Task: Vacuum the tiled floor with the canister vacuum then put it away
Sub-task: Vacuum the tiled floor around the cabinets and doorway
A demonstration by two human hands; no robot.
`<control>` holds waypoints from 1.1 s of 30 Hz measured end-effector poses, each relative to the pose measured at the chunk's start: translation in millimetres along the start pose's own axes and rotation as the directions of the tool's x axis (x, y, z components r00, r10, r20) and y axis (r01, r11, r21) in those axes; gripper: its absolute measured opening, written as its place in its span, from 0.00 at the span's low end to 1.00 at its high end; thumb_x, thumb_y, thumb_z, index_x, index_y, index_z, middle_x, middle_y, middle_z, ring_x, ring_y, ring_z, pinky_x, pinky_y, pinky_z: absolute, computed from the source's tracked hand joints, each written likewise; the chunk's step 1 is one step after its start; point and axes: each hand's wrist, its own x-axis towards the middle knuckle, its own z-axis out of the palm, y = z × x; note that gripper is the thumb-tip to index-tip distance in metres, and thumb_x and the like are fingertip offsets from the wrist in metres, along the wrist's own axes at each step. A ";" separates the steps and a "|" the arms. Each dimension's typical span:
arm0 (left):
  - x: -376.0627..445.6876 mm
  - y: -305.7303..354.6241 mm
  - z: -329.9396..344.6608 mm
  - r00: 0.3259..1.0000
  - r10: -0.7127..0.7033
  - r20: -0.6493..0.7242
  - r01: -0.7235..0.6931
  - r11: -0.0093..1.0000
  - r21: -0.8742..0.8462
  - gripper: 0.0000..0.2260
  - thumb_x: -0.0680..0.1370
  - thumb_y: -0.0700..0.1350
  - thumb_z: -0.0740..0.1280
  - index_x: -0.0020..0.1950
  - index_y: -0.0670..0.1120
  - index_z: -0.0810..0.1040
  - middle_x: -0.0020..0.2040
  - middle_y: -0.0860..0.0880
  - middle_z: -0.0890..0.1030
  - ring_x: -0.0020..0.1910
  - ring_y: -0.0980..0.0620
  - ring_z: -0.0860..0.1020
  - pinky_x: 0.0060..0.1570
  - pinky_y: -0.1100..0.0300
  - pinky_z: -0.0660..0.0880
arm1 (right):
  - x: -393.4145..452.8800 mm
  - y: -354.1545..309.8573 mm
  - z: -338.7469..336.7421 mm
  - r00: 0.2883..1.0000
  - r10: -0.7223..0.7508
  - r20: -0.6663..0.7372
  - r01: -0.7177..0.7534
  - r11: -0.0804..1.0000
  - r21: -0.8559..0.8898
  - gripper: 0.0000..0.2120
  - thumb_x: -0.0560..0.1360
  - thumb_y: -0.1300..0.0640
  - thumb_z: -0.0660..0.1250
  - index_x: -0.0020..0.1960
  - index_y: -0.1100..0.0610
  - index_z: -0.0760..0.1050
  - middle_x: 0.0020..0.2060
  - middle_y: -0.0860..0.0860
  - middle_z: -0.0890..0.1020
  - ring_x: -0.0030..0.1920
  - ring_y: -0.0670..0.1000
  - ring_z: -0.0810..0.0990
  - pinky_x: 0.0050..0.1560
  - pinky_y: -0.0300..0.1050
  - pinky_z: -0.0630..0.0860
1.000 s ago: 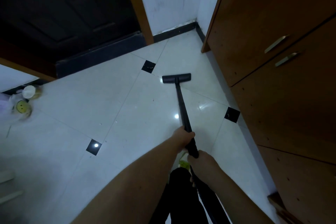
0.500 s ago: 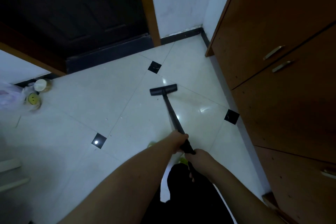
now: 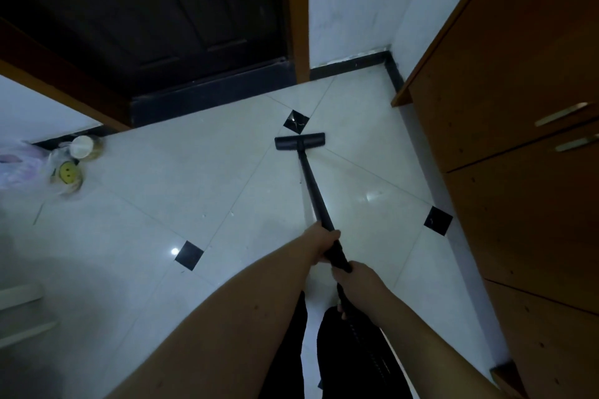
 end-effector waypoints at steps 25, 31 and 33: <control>-16.9 29.6 -56.4 0.999 -0.033 0.017 0.033 0.999 -0.010 0.18 0.78 0.40 0.64 0.67 0.38 0.68 0.48 0.43 0.78 0.41 0.47 0.79 0.26 0.57 0.79 | 20.3 -49.2 33.9 1.000 0.017 -0.007 -0.017 0.996 -0.090 0.11 0.78 0.56 0.59 0.44 0.62 0.75 0.37 0.58 0.79 0.38 0.59 0.81 0.41 0.50 0.76; -59.5 1.5 -44.9 0.998 -0.029 0.051 0.027 0.999 0.030 0.10 0.80 0.39 0.62 0.60 0.38 0.69 0.41 0.44 0.75 0.45 0.44 0.78 0.25 0.56 0.78 | -21.9 -24.0 43.9 0.999 0.045 0.014 -0.045 0.999 0.009 0.09 0.77 0.59 0.59 0.49 0.65 0.73 0.35 0.61 0.79 0.30 0.58 0.80 0.36 0.49 0.77; -73.1 -7.4 -40.2 0.998 -0.037 0.056 0.034 0.998 0.045 0.07 0.80 0.39 0.62 0.56 0.38 0.69 0.40 0.44 0.75 0.44 0.45 0.78 0.32 0.55 0.77 | -33.9 -14.8 46.1 0.999 0.047 0.014 -0.048 0.998 0.040 0.10 0.77 0.58 0.60 0.51 0.65 0.72 0.35 0.61 0.79 0.30 0.58 0.80 0.37 0.50 0.78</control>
